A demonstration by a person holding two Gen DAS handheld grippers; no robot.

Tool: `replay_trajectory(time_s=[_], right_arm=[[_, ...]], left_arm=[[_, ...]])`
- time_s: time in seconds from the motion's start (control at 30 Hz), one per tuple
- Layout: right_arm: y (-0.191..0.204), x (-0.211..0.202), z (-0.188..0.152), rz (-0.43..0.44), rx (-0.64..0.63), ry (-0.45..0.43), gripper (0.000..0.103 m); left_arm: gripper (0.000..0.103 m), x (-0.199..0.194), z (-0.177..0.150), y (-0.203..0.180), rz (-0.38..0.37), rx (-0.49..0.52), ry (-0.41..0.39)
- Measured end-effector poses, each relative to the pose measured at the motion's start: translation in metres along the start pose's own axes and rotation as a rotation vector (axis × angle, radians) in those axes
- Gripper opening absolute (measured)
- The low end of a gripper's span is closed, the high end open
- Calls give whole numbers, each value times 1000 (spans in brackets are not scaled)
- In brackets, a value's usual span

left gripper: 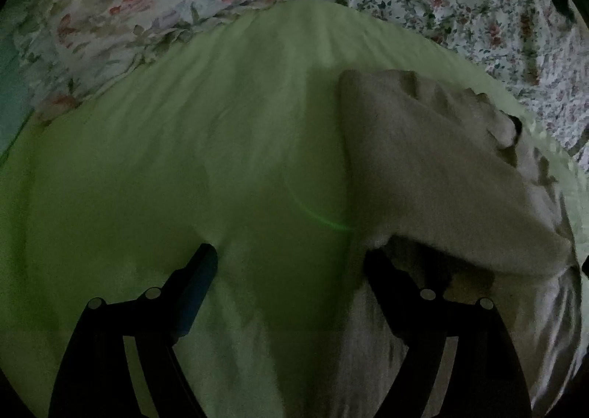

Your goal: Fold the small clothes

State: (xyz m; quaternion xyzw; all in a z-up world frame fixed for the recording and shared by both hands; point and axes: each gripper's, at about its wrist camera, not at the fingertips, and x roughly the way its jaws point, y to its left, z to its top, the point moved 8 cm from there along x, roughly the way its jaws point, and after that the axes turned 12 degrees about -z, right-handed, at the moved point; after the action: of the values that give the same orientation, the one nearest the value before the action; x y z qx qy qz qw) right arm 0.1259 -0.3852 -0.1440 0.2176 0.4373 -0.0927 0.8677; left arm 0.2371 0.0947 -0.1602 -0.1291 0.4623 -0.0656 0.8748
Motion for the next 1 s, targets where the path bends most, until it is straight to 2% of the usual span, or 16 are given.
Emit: replay_trajectory(time_s=[0.03, 0.1, 0.37, 0.53, 0.63, 0.73, 0.8, 0.9, 1.0], right_arm=[[0, -9, -6, 11, -7, -1, 39], [3, -21, -16, 21, -18, -1, 44], [-14, -69, -83, 53, -34, 32, 46], [-34, -99, -126, 74, -68, 43, 56], [-52, -118, -149, 100, -78, 63, 60], [-71, -133, -169, 112, -107, 85, 62], [-82, -137, -186, 128, -112, 119, 62], [-91, -135, -211, 161, -108, 179, 62], [-82, -134, -229, 218, -136, 197, 62]], left_arm=[[82, -5, -4, -1, -8, -2, 1], [82, -19, -19, -7, -79, 5, 19], [82, -74, -97, -30, -281, 86, 86], [82, -101, -149, -35, -343, 132, 135], [82, -110, -188, -39, -376, 150, 199], [82, -121, -223, -47, -415, 176, 230], [82, -124, -237, -53, -438, 194, 246], [82, -128, -259, -67, -519, 214, 292], [82, -126, -268, -74, -552, 238, 307]])
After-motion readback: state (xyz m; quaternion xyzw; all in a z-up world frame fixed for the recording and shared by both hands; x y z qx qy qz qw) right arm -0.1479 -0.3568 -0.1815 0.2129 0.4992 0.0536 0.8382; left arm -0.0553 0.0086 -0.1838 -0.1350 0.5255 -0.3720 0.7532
